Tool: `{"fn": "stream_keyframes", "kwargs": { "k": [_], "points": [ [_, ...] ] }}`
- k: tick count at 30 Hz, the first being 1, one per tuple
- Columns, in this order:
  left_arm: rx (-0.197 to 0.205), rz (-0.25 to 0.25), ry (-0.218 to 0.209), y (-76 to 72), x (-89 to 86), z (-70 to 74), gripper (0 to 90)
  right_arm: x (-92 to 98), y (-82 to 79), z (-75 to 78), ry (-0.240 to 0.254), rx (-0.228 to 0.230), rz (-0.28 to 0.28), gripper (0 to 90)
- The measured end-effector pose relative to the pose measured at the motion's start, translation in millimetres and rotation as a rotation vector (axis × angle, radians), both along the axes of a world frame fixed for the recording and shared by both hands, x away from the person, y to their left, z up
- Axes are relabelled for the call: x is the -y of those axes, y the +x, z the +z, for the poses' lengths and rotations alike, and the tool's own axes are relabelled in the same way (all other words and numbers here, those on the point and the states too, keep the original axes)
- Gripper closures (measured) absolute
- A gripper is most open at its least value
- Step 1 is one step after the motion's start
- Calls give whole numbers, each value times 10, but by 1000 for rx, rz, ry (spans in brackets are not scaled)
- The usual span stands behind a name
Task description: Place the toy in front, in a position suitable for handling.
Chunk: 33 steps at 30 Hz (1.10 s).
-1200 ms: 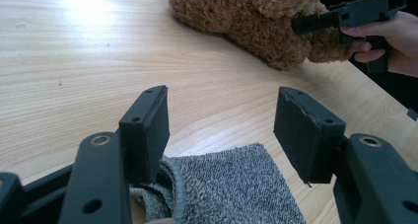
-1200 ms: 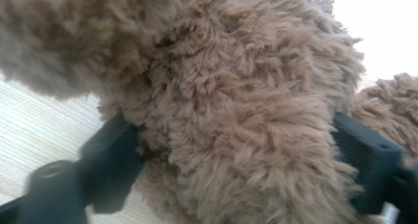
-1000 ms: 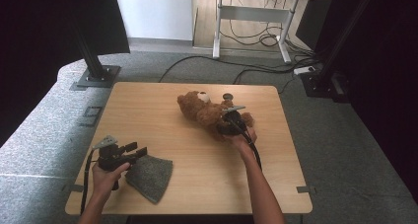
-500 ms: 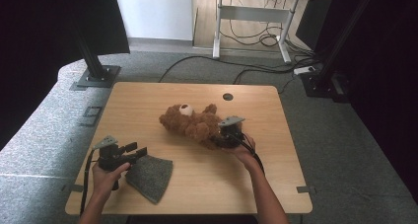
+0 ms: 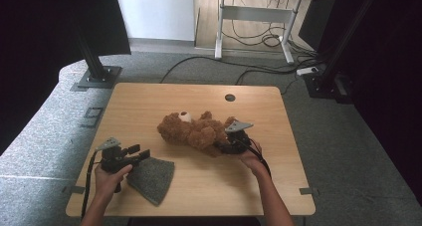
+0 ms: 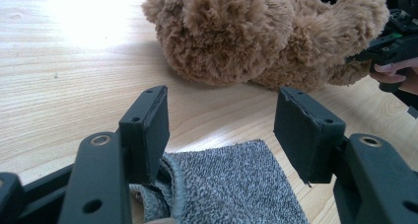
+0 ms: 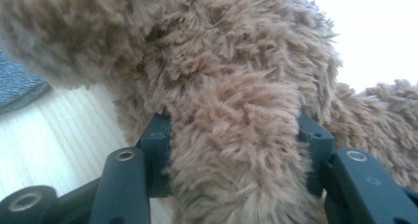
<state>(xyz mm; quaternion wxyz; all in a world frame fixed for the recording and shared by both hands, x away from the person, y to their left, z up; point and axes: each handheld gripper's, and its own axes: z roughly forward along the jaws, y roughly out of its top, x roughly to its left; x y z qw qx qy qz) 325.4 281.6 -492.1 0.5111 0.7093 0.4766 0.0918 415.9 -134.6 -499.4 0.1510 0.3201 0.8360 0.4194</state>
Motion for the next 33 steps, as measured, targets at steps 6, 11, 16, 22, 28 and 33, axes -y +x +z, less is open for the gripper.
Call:
{"fn": "stream_keyframes", "kwargs": {
  "k": [6, 11, 16, 22, 28, 33],
  "points": [
    [-6, 8, -3, 3, -27, -15, 380, -6, 96, 41, -27, 30, -37, 409],
    [-8, 7, 0, 6, -29, -24, 379, 60, 134, 26, -8, 34, -99, 288],
    [-8, 9, -1, 3, -40, -22, 380, 139, 26, 81, 39, 36, -175, 237],
    [-8, 12, -7, -2, -47, -16, 380, 396, -249, 53, 136, 60, -266, 266],
    [-10, 11, -11, 0, -38, -17, 380, 702, -424, -54, 212, 37, -326, 390],
    [-11, 10, -8, 2, -26, -24, 380, 682, -371, -68, 224, 14, -317, 468]
  ]
}}
